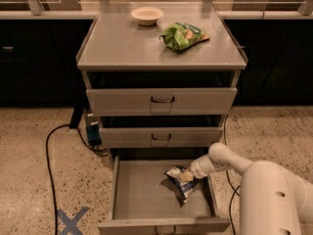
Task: Pick blue chip bag from bottom drawer and place on counter
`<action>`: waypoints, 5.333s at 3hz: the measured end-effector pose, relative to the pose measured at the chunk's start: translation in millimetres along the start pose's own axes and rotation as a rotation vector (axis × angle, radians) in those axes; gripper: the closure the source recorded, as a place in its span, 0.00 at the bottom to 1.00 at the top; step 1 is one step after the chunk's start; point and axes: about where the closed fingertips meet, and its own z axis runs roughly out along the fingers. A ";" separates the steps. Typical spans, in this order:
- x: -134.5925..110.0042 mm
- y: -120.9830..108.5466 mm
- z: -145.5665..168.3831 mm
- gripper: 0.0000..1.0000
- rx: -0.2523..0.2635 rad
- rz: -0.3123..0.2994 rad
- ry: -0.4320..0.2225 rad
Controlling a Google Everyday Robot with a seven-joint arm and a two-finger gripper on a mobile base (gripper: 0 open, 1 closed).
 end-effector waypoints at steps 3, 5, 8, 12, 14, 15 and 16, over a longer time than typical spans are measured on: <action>-31.9 31.0 -43.8 1.00 -0.153 -0.080 -0.106; -111.4 80.5 -159.1 1.00 -0.234 -0.232 -0.235; -190.7 174.2 -317.6 1.00 -0.306 -0.481 -0.341; -341.6 157.2 -453.5 1.00 -0.217 -0.703 -0.490; -357.8 148.2 -478.0 1.00 -0.149 -0.722 -0.531; -377.9 148.2 -493.7 1.00 -0.119 -0.753 -0.550; -413.8 150.7 -515.8 1.00 -0.066 -0.794 -0.572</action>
Offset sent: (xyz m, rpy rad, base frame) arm 0.0038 0.0040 0.0523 0.1343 -0.0347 0.0572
